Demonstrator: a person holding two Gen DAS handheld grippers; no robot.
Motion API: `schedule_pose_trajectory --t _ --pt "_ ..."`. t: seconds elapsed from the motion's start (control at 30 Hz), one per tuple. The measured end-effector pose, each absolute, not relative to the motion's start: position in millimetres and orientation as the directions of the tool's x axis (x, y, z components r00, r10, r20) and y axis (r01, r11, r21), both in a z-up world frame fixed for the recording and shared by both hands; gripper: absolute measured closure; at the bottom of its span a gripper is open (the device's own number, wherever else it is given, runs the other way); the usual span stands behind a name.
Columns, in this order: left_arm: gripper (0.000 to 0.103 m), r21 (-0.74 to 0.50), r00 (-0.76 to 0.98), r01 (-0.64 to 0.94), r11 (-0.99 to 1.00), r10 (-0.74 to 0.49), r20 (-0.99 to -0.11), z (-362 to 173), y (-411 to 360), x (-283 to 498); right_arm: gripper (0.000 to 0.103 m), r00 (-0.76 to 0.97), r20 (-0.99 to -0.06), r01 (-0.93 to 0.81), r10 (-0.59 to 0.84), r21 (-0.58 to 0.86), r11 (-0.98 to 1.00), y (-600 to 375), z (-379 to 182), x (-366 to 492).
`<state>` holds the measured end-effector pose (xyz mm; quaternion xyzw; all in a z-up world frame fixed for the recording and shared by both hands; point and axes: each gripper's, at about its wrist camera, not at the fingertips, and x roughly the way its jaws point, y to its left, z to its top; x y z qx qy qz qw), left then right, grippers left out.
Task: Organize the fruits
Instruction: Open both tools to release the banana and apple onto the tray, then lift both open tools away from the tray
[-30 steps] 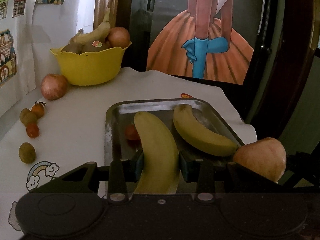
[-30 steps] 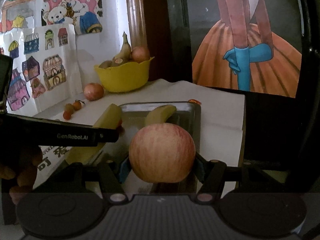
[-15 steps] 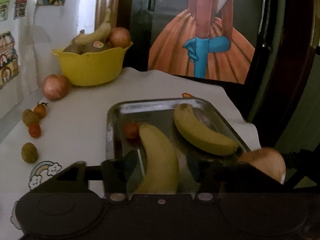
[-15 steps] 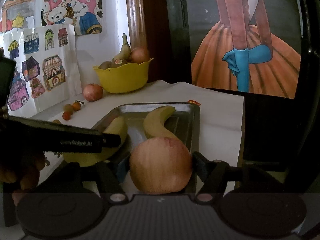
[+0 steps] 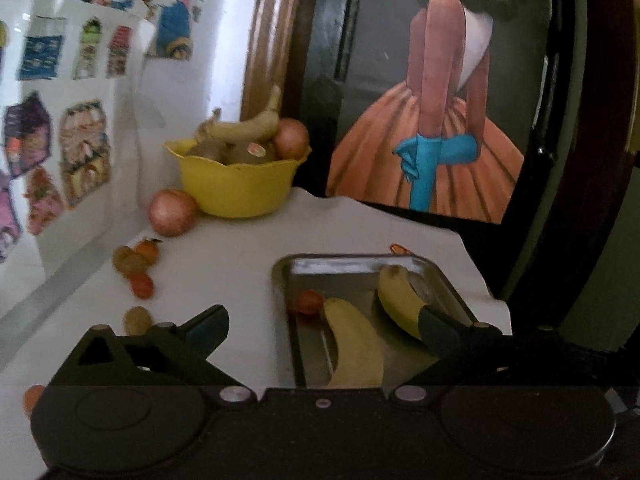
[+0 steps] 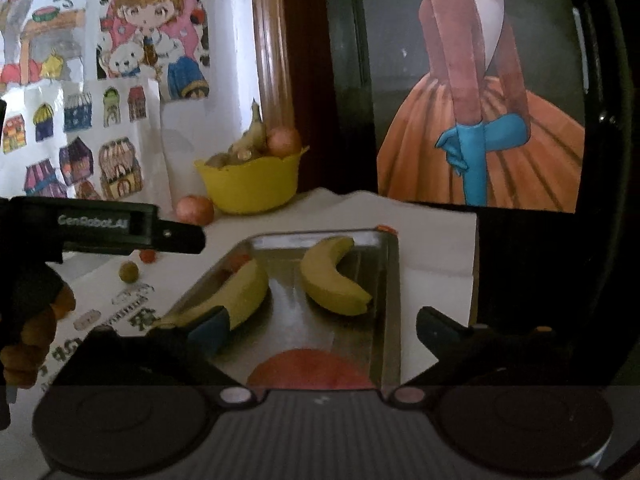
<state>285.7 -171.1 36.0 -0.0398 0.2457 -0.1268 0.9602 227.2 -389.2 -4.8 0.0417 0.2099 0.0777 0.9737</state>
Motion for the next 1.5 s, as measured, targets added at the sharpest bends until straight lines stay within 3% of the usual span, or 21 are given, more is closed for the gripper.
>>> schedule_pose_trajectory --t 0.47,0.8,1.1,1.5 --pt "0.001 -0.129 0.915 0.176 0.976 -0.210 -0.345 73.6 -113.2 209.0 0.000 0.951 -0.289 -0.097 0.110 0.060 0.993 -359.3 34.6 154.5" --pt "0.001 -0.089 0.944 0.138 0.986 -0.159 -0.289 81.1 -68.5 150.4 0.000 0.960 -0.275 -0.056 0.052 -0.007 0.998 -319.9 54.9 95.9" --pt "0.001 -0.090 0.942 0.080 0.993 -0.105 -0.319 68.3 -17.8 117.9 0.000 0.943 -0.327 -0.078 0.070 -0.013 0.997 -275.9 55.7 63.7" --pt "0.001 -0.094 0.901 -0.058 0.994 0.012 -0.433 18.5 39.0 95.3 0.000 0.876 -0.460 -0.140 0.144 0.042 0.989 -225.2 26.3 58.3"
